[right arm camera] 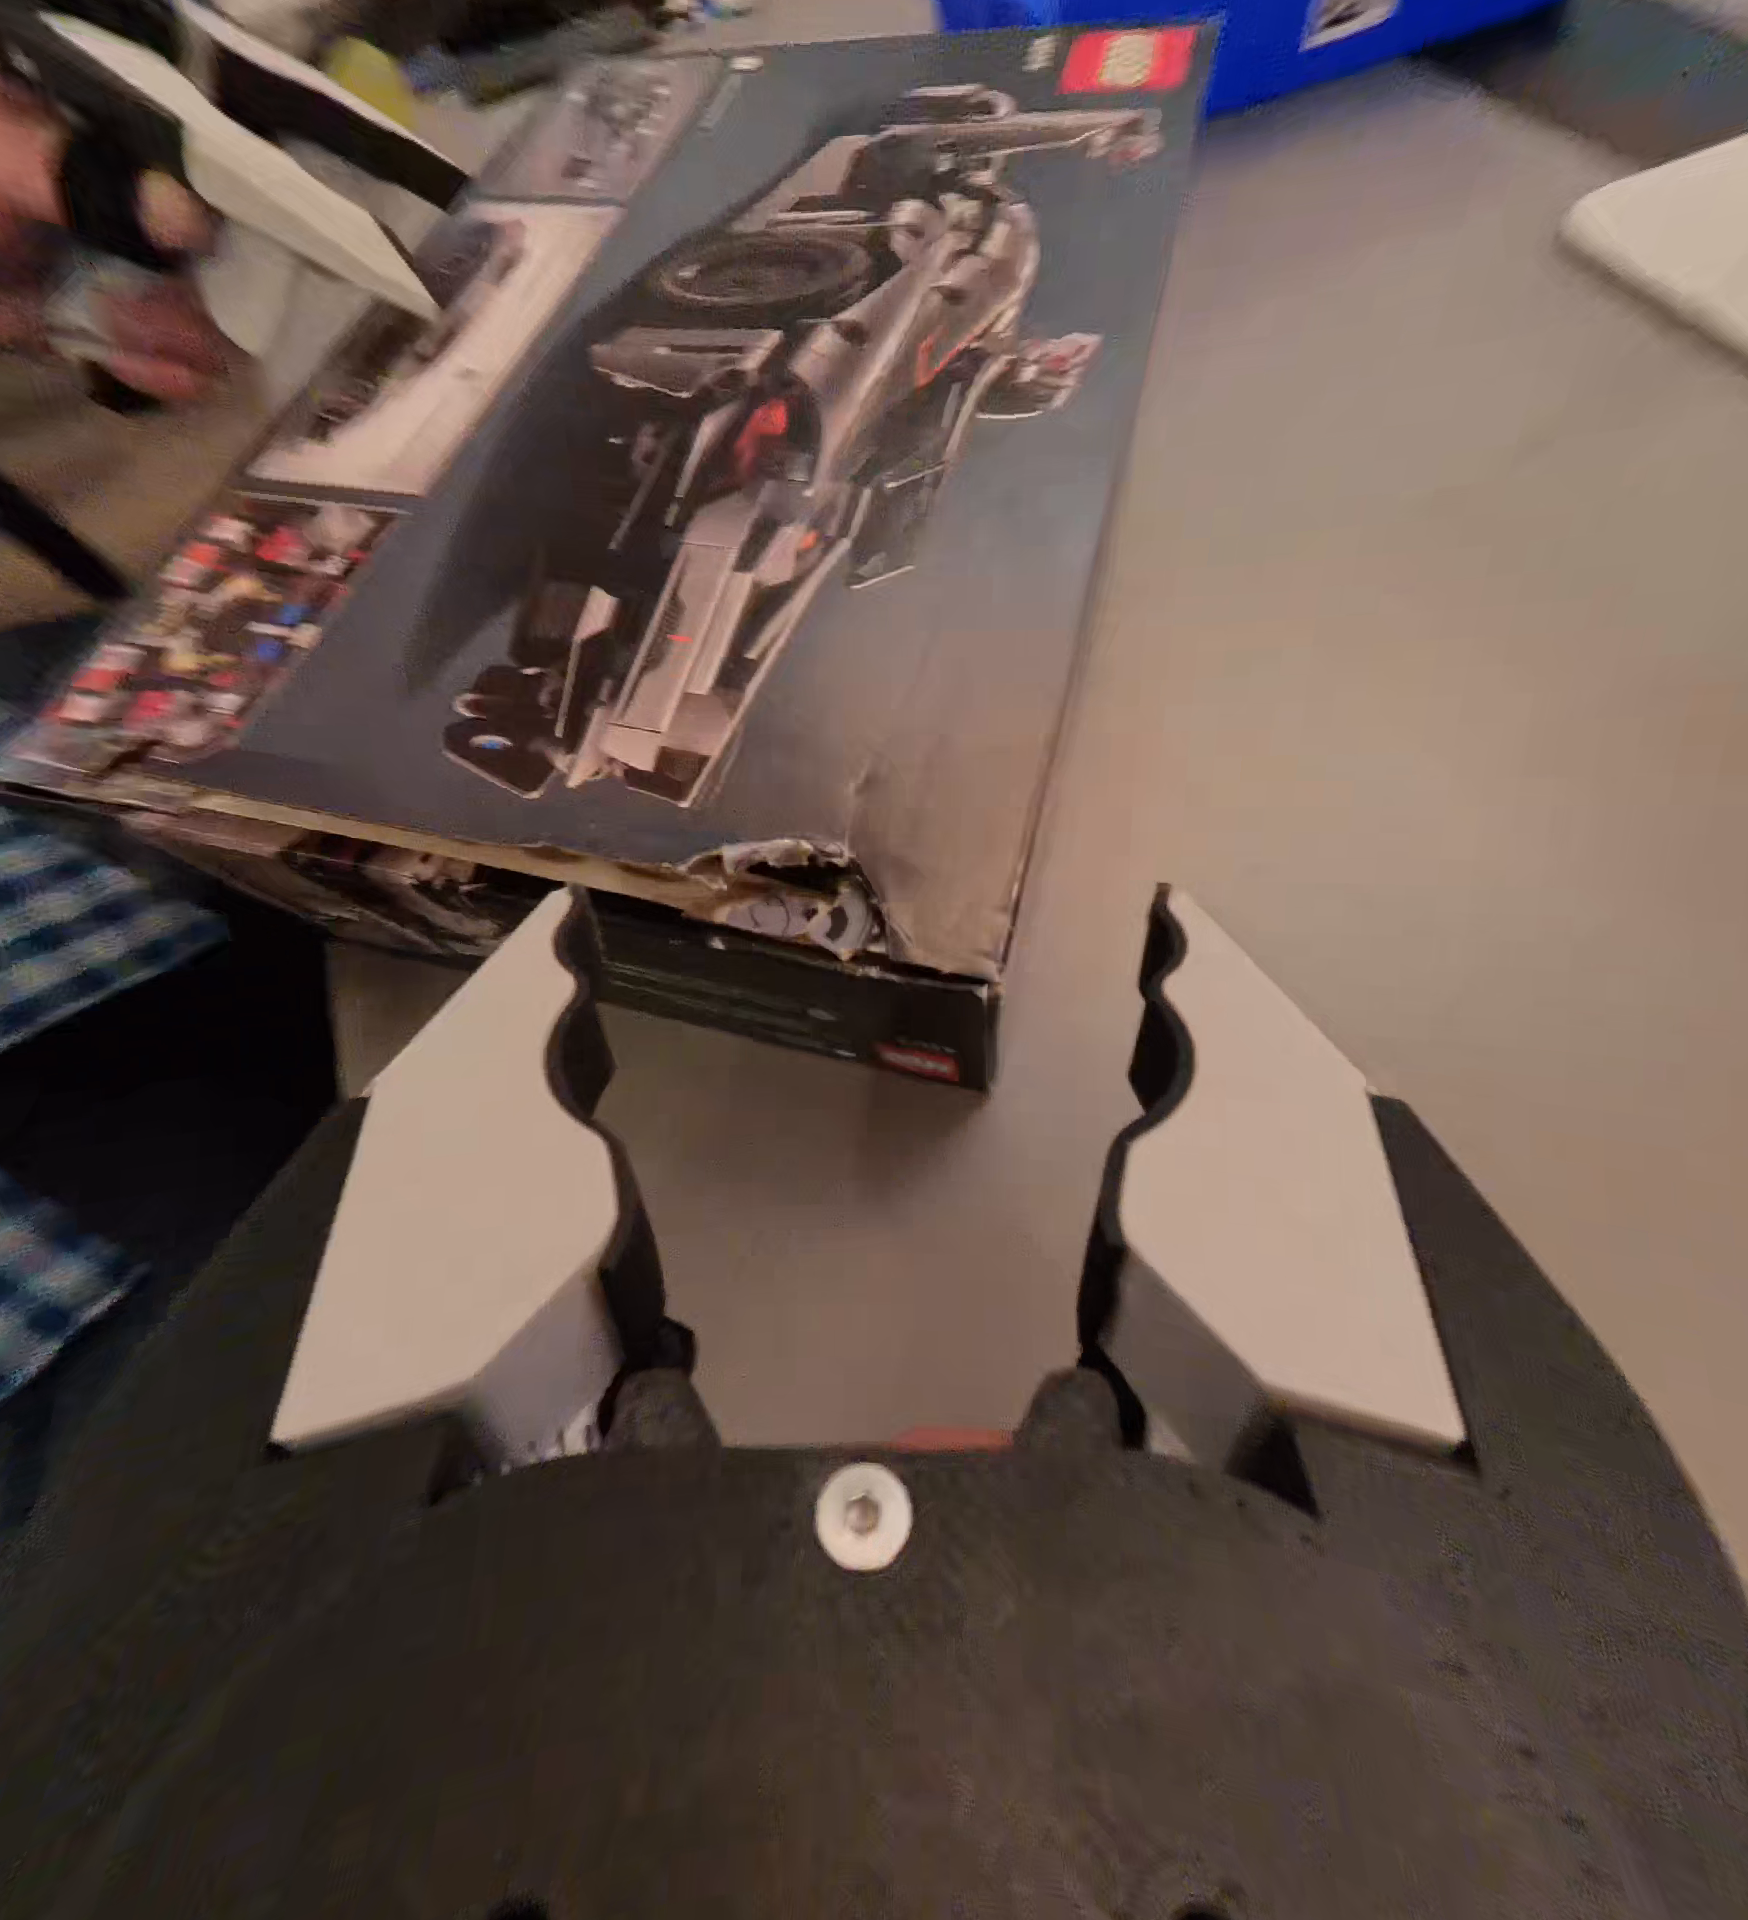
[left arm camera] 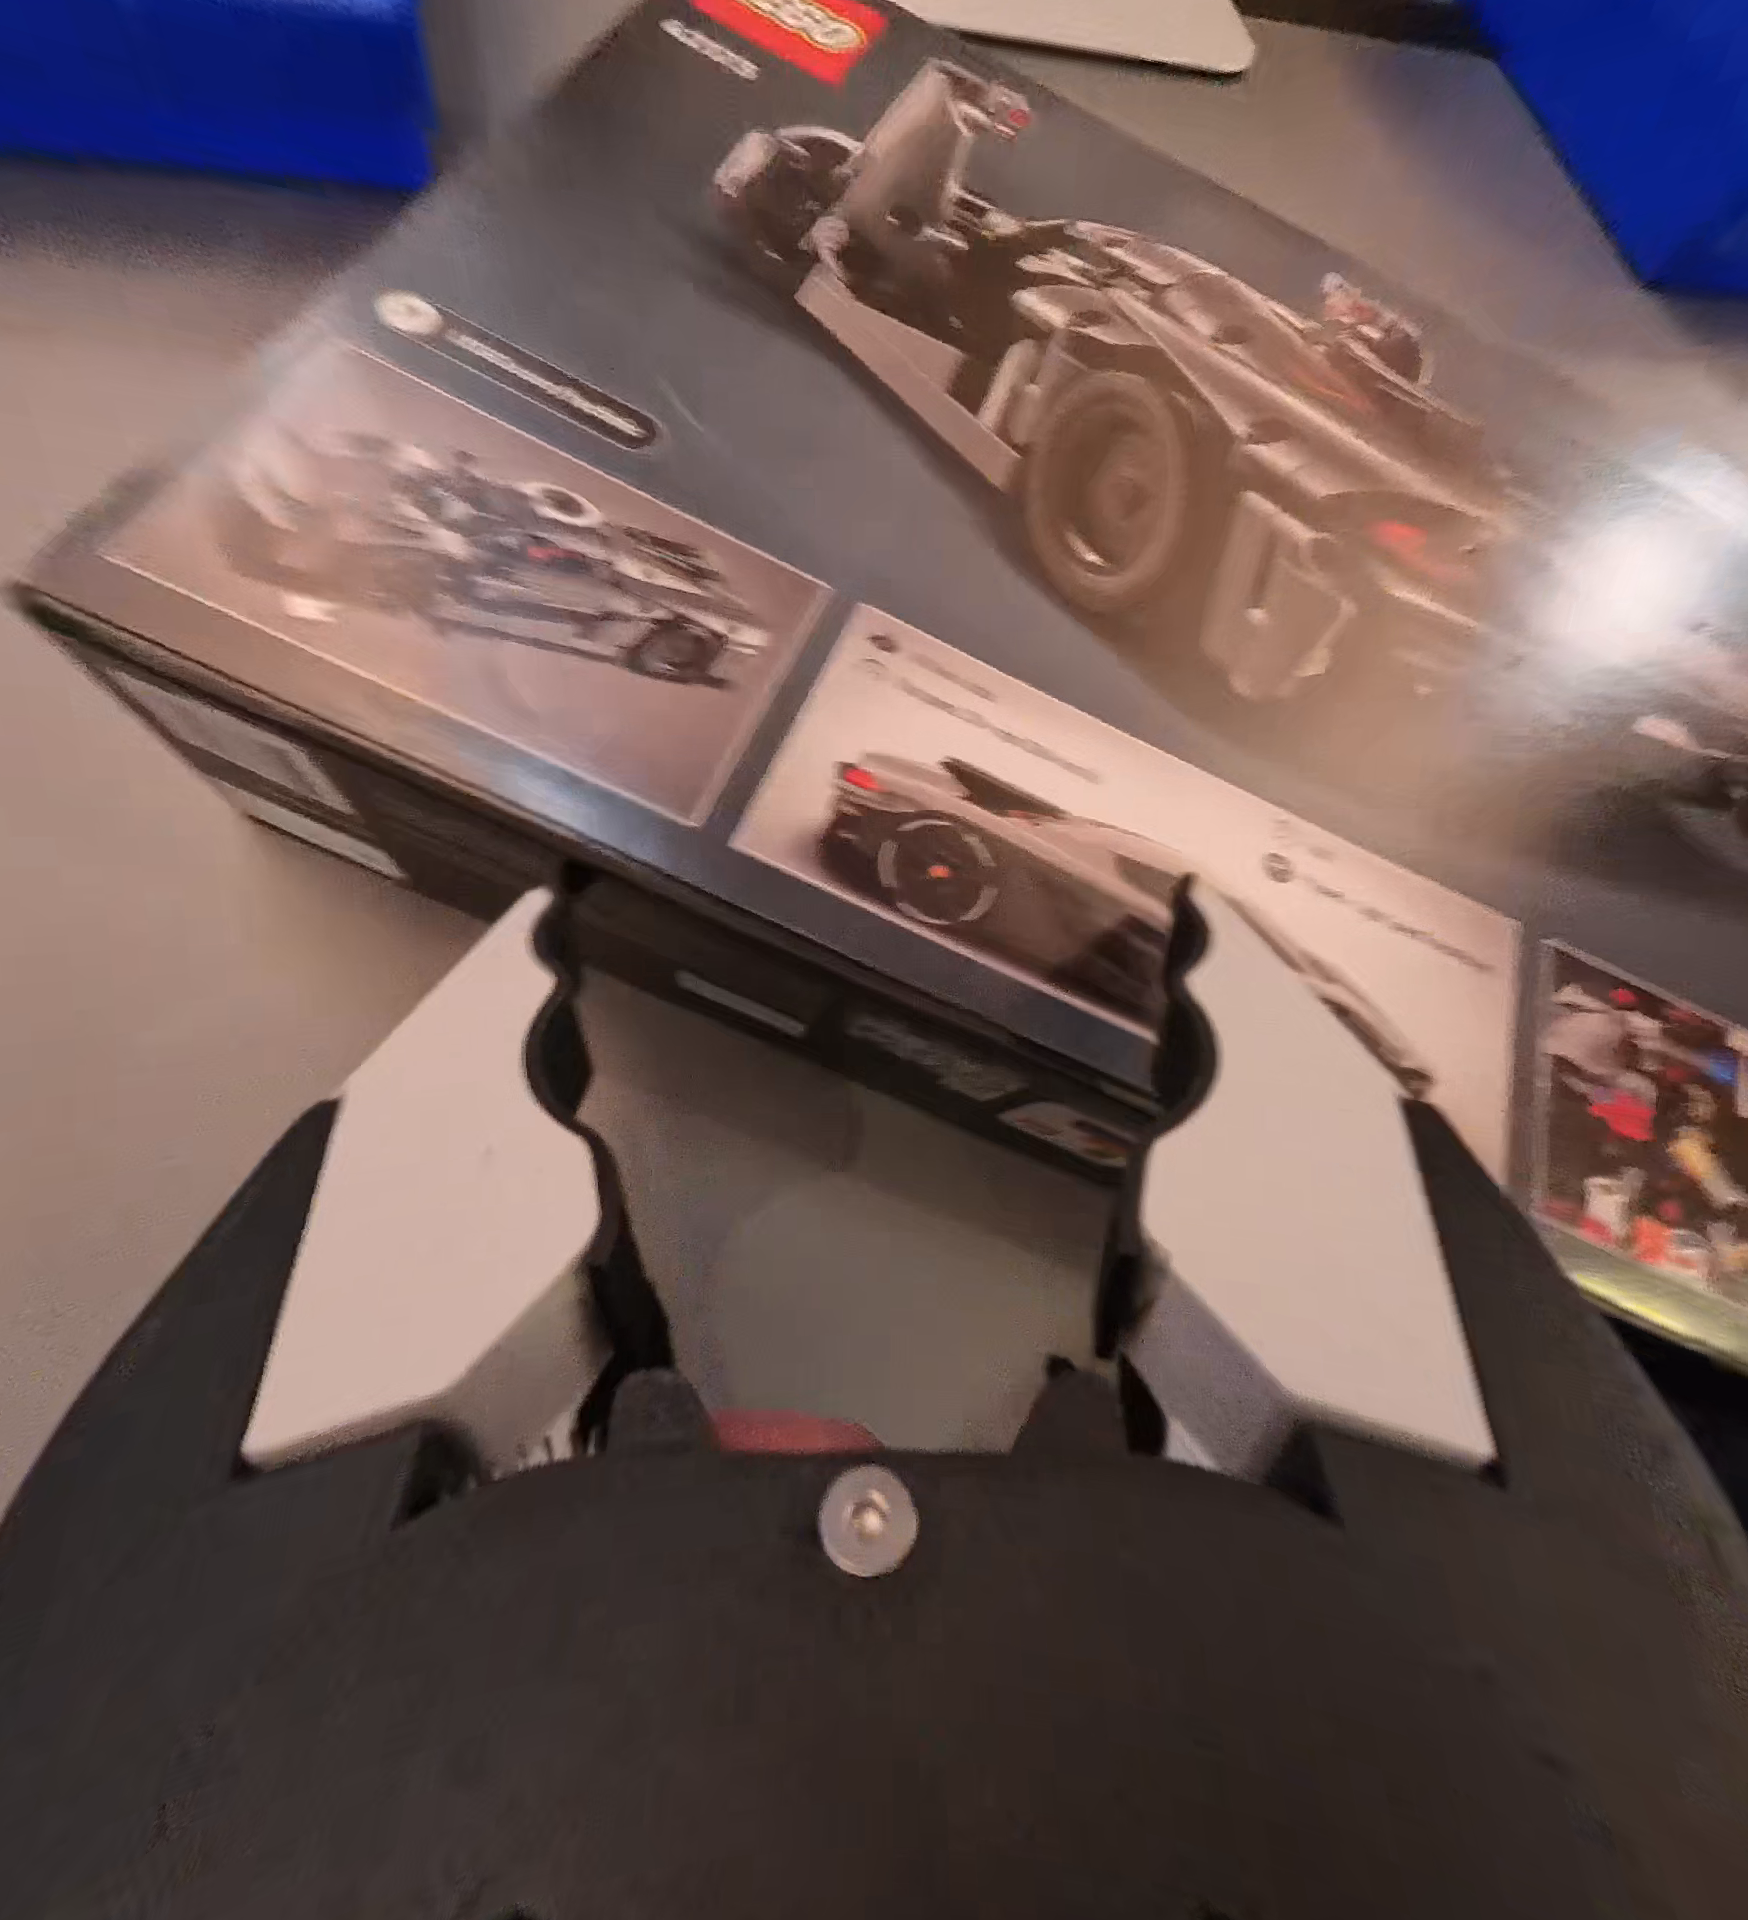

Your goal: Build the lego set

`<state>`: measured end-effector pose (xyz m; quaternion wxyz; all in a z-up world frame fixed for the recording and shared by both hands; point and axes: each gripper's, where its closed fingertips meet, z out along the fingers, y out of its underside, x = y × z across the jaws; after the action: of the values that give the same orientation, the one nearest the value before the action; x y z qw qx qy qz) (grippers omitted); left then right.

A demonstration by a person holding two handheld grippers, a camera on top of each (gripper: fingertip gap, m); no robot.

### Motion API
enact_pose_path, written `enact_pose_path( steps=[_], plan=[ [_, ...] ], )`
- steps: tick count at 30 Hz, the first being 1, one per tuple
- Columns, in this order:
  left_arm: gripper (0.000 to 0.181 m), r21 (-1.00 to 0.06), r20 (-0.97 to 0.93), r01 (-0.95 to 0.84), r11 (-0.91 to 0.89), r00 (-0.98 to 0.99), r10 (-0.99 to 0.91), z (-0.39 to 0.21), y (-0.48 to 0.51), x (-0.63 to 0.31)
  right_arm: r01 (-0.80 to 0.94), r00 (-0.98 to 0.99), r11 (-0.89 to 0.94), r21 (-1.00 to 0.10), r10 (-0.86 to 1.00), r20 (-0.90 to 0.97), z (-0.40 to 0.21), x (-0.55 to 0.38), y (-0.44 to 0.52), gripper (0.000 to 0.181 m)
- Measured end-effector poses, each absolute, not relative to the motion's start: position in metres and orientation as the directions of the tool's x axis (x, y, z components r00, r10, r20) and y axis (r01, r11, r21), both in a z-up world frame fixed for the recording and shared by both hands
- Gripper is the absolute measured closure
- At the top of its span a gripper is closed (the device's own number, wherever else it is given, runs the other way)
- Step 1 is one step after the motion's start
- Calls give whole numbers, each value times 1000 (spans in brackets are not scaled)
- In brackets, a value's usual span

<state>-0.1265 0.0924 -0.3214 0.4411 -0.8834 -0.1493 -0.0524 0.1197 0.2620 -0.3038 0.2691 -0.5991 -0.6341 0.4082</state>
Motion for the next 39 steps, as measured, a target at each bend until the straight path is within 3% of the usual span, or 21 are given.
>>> enact_pose_path(
  steps=[2, 6, 12, 17, 19, 23, 30, 35, 39],
  plan=[
    [61, -765, 234, 328, -554, 943, 236, -321, 96, -119, 549, -238, -122, -827, 926, -295, -307, 112, 248, 89],
    [55, -763, 215, 324, -559, 943, 254, -328, 104, -106, 587, -212, -97, -804, 940, -268, -313, 113, 240, 90],
    [79, -771, 222, 255, -583, 966, 129, -322, 141, -76, 604, -29, -139, -784, 980, -197, -317, 161, 231, 94],
    [99, -781, 187, 127, -611, 982, -35, -317, 201, -71, 578, 127, -218, -786, 976, -177, -318, 185, 224, 85],
    [99, -775, 185, 83, -627, 978, -99, -316, 227, -73, 592, 191, -226, -774, 972, -137, -320, 185, 228, 86],
    [79, -779, 197, 38, -625, 962, -187, -317, 279, -84, 542, 282, -295, -787, 946, -160, -320, 164, 226, 100],
    [85, -751, 145, -50, -658, 960, -239, -313, 307, -106, 541, 281, -235, -808, 956, -89, -326, 135, 225, 108],
    [91, -825, -20, -207, -526, 941, -339, -277, 236, -87, 534, 168, 29, -845, 976, 139, -305, 146, 206, 108],
    [110, -799, -273, -470, -376, 840, -470, -271, 158, -42, 539, -20, 289, -791, 944, 331, -301, 137, 169, 127]
  ],
)
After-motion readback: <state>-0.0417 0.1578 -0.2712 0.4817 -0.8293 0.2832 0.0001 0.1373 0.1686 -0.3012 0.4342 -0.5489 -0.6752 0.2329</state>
